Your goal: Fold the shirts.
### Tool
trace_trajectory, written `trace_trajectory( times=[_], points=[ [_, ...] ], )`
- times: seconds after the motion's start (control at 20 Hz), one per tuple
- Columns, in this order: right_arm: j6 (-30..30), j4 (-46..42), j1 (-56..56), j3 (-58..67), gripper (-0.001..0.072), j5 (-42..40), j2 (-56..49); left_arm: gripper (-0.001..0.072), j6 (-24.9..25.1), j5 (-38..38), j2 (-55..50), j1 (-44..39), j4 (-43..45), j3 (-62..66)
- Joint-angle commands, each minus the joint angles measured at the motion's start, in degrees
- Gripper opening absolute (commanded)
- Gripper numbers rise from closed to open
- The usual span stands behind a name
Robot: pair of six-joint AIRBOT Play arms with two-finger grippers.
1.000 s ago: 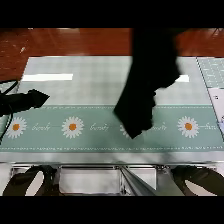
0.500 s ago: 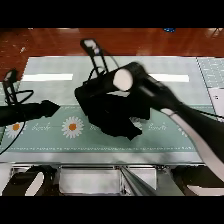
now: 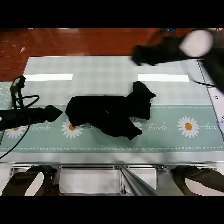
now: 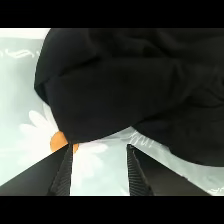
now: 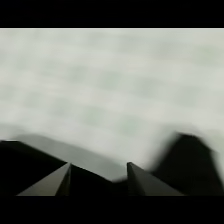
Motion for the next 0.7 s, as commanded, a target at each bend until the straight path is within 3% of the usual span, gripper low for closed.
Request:
trace_trajectory(
  times=[0.0,0.15,0.3,0.45,0.65],
  points=[
    [2.4,-6.9,-15.3,-16.8,0.0408,4.2,14.2,0.0418,-2.4,2.2,-3.1,0.0,0.0,-2.2],
    [1.7,-0.6,-23.9,-39.9,0.0408,-0.8,24.6,0.0418,-3.1,4.0,-11.4,0.0,-4.2,-5.4],
    [-2.2,7.9,-26.2,-53.5,0.0408,-3.1,29.5,0.0418,-1.5,8.5,-21.3,0.0,-4.8,-5.5],
    [-4.1,11.6,-25.1,-57.9,0.0407,-3.0,30.2,0.0418,-0.6,12.4,-28.9,0.0,-11.6,-4.9],
    [-4.7,13.8,-24.3,-58.1,0.0395,-7.2,28.9,0.0413,7.6,12.9,-35.2,-1.6,-22.6,-4.7]
  ],
)
